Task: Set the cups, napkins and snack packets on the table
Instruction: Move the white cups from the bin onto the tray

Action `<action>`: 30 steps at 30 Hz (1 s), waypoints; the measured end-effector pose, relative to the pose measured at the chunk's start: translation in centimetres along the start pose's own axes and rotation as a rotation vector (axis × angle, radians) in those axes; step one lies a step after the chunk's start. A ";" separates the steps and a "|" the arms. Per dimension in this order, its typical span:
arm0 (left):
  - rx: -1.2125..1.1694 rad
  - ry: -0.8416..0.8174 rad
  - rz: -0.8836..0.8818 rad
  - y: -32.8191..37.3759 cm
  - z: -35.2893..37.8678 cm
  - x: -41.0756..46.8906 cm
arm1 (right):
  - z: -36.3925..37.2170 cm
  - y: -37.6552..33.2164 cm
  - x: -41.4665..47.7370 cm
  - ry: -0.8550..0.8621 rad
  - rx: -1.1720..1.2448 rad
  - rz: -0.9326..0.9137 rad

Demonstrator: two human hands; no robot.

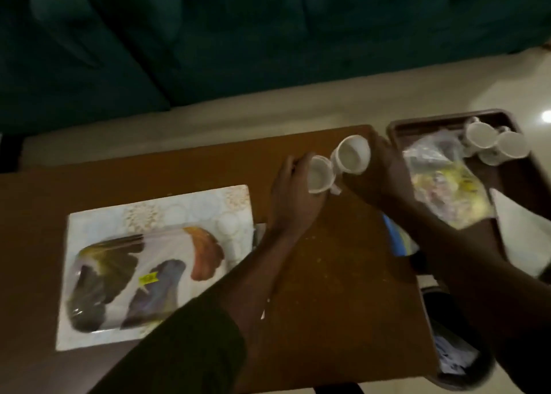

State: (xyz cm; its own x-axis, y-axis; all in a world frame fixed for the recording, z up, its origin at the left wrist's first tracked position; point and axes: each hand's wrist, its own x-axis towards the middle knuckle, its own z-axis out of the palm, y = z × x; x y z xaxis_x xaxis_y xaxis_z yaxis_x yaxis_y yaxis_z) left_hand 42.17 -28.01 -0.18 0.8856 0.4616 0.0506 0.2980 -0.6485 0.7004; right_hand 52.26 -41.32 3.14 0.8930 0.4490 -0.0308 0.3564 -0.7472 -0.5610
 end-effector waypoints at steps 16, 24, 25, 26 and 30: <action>0.199 0.168 -0.568 -26.1 -20.3 -15.2 | 24.5 -21.7 -11.7 -0.474 -0.216 -0.504; 0.115 0.124 -0.538 -28.1 -20.8 -15.7 | 25.6 -23.0 -13.6 -0.371 -0.267 -0.495; 0.144 0.088 -0.471 -28.3 -21.1 -16.0 | 25.4 -23.2 -14.3 -0.292 -0.216 -0.412; 0.187 0.036 -0.378 -28.5 -21.4 -16.3 | 25.3 -23.5 -15.1 -0.203 -0.165 -0.316; 0.326 -0.158 -0.115 -30.2 -22.6 -16.4 | 25.9 -25.1 -18.0 -0.082 -0.004 -0.015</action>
State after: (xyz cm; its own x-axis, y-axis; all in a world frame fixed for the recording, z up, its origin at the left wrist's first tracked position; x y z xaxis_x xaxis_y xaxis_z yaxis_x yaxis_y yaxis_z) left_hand 10.59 -2.34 -6.08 0.8763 0.4600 -0.1431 0.4736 -0.7684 0.4304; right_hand 20.11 -17.93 -3.65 0.8620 0.4988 -0.0903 0.3708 -0.7419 -0.5586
